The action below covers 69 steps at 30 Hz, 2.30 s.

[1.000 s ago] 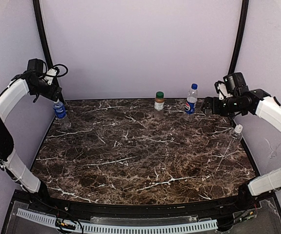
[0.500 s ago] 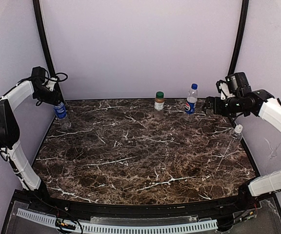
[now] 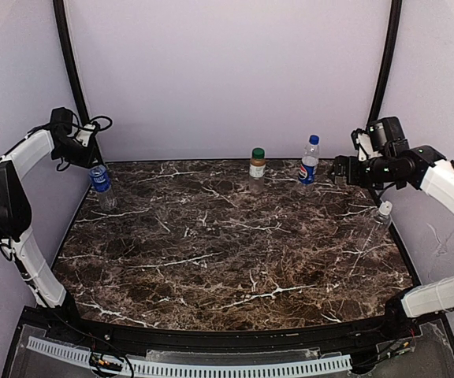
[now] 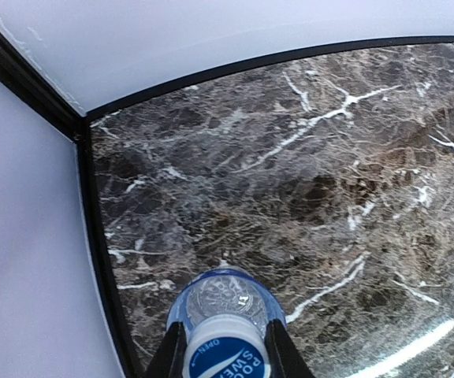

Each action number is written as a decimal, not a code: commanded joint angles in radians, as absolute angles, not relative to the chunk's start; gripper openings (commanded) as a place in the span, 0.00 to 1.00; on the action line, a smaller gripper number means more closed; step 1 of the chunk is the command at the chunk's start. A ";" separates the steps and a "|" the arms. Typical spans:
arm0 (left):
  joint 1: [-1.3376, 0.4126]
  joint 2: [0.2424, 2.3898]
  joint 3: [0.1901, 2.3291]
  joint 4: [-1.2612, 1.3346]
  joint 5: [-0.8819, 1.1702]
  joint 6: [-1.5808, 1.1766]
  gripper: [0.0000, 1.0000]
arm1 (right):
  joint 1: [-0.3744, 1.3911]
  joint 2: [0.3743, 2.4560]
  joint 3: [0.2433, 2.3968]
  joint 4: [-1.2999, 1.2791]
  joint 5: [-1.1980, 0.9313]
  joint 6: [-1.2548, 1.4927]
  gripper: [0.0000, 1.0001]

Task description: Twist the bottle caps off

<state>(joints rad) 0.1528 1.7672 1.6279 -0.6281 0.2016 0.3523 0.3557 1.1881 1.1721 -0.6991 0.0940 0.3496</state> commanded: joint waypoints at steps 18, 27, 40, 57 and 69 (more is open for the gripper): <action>-0.645 1.538 1.412 -0.895 0.564 0.697 0.01 | 0.666 1.175 1.185 -0.530 -0.013 0.262 0.99; -0.707 1.543 1.380 -0.877 0.529 0.732 0.22 | 0.791 1.242 1.251 -0.516 0.040 0.188 0.99; -0.707 1.492 1.502 -1.003 0.533 0.731 0.99 | 0.917 1.340 1.325 -0.453 -0.126 0.094 0.99; -0.428 1.277 1.497 -0.961 0.323 0.468 0.99 | 1.204 1.720 1.537 -0.300 -0.014 -0.047 0.99; -0.408 1.242 1.428 -0.952 0.300 0.459 0.99 | 1.202 1.857 1.614 -0.314 0.028 -0.011 0.79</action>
<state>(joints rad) -0.4141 1.2572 1.4326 -0.9569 0.3042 0.4744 1.2041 1.8324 1.5864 -0.3359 0.0284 -0.0193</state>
